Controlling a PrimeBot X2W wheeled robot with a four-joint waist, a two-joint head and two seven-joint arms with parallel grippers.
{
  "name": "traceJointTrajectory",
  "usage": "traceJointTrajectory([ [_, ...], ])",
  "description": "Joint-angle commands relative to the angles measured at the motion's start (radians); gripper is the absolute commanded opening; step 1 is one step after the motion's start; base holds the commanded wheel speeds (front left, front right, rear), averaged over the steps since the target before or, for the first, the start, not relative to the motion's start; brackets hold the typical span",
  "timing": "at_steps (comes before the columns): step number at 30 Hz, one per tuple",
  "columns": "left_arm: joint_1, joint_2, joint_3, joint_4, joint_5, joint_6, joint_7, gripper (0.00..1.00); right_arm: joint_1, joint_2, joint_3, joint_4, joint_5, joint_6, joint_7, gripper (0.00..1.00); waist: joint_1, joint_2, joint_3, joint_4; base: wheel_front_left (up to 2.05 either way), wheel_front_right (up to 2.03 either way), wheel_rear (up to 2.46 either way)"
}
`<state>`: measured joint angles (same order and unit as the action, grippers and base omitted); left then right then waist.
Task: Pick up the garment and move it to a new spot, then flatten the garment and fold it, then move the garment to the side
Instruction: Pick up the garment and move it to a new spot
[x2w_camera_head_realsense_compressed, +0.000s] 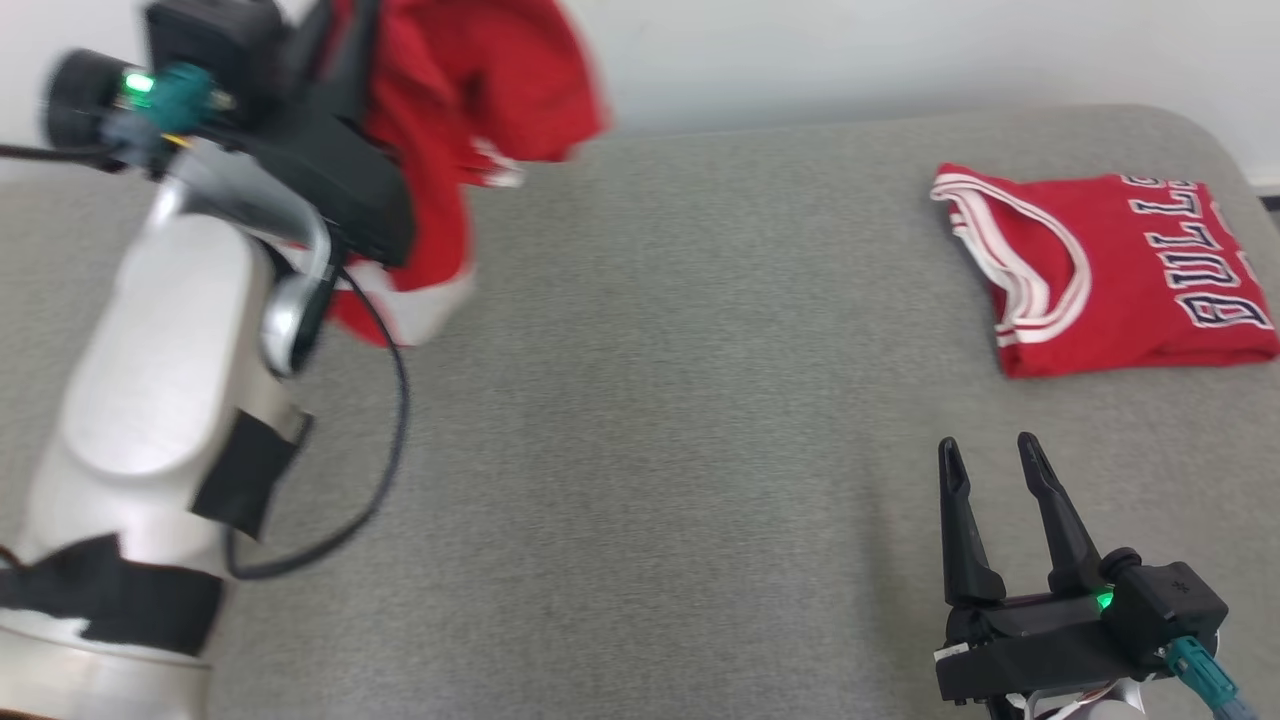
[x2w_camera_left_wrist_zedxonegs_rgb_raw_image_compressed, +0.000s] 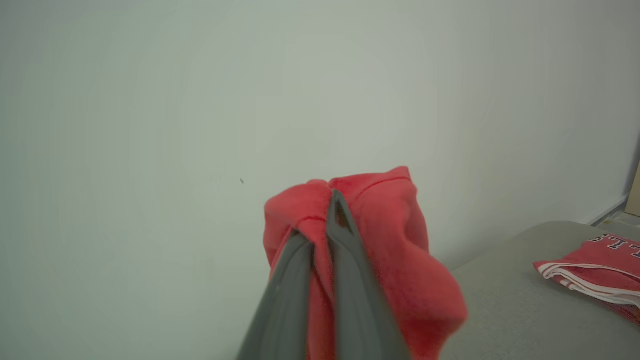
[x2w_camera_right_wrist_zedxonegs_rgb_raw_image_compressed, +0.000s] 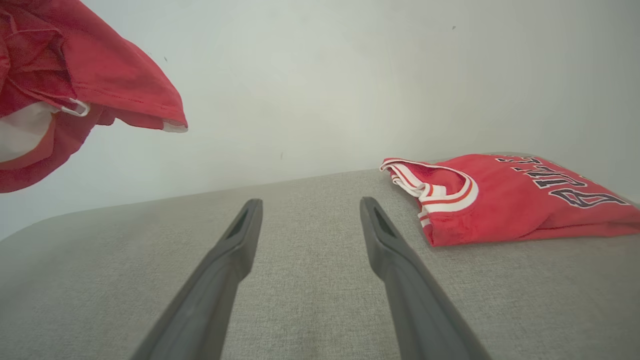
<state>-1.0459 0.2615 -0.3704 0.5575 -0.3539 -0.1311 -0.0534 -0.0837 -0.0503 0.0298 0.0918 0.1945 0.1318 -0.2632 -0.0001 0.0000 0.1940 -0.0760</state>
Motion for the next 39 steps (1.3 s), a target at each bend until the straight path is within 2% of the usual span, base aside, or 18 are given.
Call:
traceJointTrajectory([
  [1,0.025,-0.019,-0.016,-0.020,-0.013,0.002,0.010,0.00,0.001,0.000,0.000,0.003,0.009,-0.002,-0.001,1.00,0.0001,0.0000,0.001,-0.048,0.00,0.00,0.00],
  [7,0.089,-0.090,-0.099,-0.073,-0.046,0.002,0.030,0.00,0.000,0.000,-0.001,0.006,0.013,-0.002,-0.001,1.00,0.0001,0.0000,0.010,-0.084,0.00,0.00,0.00],
  [11,0.160,-0.132,-0.147,-0.054,-0.078,0.002,0.016,0.00,-0.001,0.000,0.002,0.009,0.012,-0.002,-0.001,1.00,0.0001,0.0000,0.012,-0.092,0.00,0.00,0.00],
  [19,0.326,-0.186,-0.225,0.118,-0.138,0.002,-0.057,0.00,-0.015,0.000,0.033,0.025,0.008,-0.002,-0.001,1.00,0.0001,0.0000,0.006,-0.108,0.00,0.00,0.00],
  [23,0.360,-0.200,-0.277,0.198,-0.148,0.002,-0.106,0.00,-0.014,0.000,0.036,0.028,0.005,-0.002,-0.001,1.00,0.0001,0.0000,-0.002,-0.105,0.00,0.00,0.00],
  [24,0.364,-0.203,-0.293,0.212,-0.151,0.002,-0.118,0.16,-0.012,0.000,0.036,0.026,0.004,-0.002,-0.001,1.00,0.0001,0.0000,-0.006,-0.101,0.00,0.00,0.00],
  [25,0.359,-0.206,-0.304,0.219,-0.149,0.002,-0.134,0.46,-0.008,0.000,0.035,0.026,0.002,-0.002,-0.001,1.00,0.0001,0.0000,-0.010,-0.096,0.00,0.00,0.00],
  [26,0.353,-0.207,-0.312,0.222,-0.151,0.002,-0.149,0.80,-0.002,0.000,0.031,0.025,0.001,-0.002,-0.001,1.00,0.0001,0.0000,-0.016,-0.088,0.00,0.00,0.00],
  [27,0.347,-0.206,-0.316,0.223,-0.157,0.002,-0.160,1.00,0.005,0.000,0.031,0.026,0.000,-0.002,-0.001,1.00,0.0001,0.0000,-0.022,-0.082,0.00,0.00,0.00],
  [34,0.323,-0.202,-0.299,0.182,-0.168,0.008,-0.202,1.00,0.034,0.000,0.026,0.031,-0.001,-0.002,-0.001,1.00,0.0001,0.0000,-0.063,-0.041,0.00,0.00,0.00],
  [39,0.350,-0.153,-0.260,0.155,-0.175,0.024,-0.210,1.00,0.049,0.000,0.027,0.029,0.002,-0.002,-0.001,1.00,0.0001,0.0000,-0.078,-0.030,0.00,0.00,0.00],
])
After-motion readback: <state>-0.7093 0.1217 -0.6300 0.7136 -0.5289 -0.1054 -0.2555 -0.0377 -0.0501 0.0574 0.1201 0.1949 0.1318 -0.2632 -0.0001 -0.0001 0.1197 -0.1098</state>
